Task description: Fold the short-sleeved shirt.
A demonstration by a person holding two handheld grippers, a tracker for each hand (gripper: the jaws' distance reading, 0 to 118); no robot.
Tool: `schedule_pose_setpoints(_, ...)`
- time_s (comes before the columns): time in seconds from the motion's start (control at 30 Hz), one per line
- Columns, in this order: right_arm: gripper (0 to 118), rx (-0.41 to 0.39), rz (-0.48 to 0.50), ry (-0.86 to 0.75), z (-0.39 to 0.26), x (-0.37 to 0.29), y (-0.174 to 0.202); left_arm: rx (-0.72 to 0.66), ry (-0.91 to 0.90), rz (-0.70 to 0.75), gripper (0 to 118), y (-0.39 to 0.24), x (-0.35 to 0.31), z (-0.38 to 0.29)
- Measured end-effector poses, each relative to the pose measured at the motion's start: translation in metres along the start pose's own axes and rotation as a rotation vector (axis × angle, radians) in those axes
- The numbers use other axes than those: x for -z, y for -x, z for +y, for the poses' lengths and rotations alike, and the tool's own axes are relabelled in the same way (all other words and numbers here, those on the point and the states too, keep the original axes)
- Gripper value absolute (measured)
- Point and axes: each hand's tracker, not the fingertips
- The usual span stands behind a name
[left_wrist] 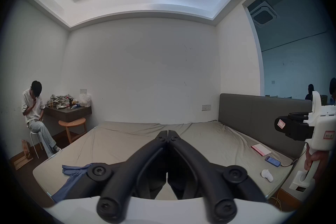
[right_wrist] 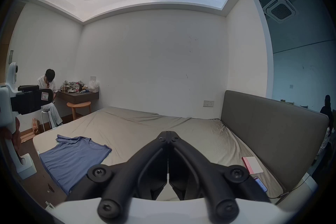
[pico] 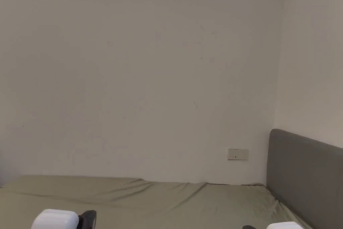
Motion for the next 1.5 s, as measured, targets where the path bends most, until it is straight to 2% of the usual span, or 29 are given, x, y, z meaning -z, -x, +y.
schedule_pose_setpoints(0.97, 8, -0.002, -0.007, -0.007, 0.0052, -0.0032, -0.0034, -0.004, 0.004, 0.008, 1, -0.0004, 0.0001, -0.0015)
schedule_pose_setpoints(1.03, 8, -0.004, -0.010, -0.009, 0.0059, -0.0036, -0.0032, -0.031, 0.006, 0.005, 1, 0.0019, -0.0007, 0.0006)
schedule_pose_setpoints(1.1, 8, -0.007, -0.010, -0.009, 0.0060, -0.0040, -0.0031, -0.118, 0.013, -0.042, 1, 0.0062, -0.0019, 0.0031)
schedule_pose_setpoints(1.27, 8, -0.010, -0.008, -0.007, 0.0055, -0.0048, -0.0029, -0.039, -0.003, 0.010, 1, 0.0034, -0.0030, 0.0043)
schedule_pose_setpoints(1.5, 8, 0.004, -0.021, -0.012, -0.0003, -0.0046, 0.0015, -0.053, 0.004, -0.011, 1, 0.0022, -0.0026, 0.0001)
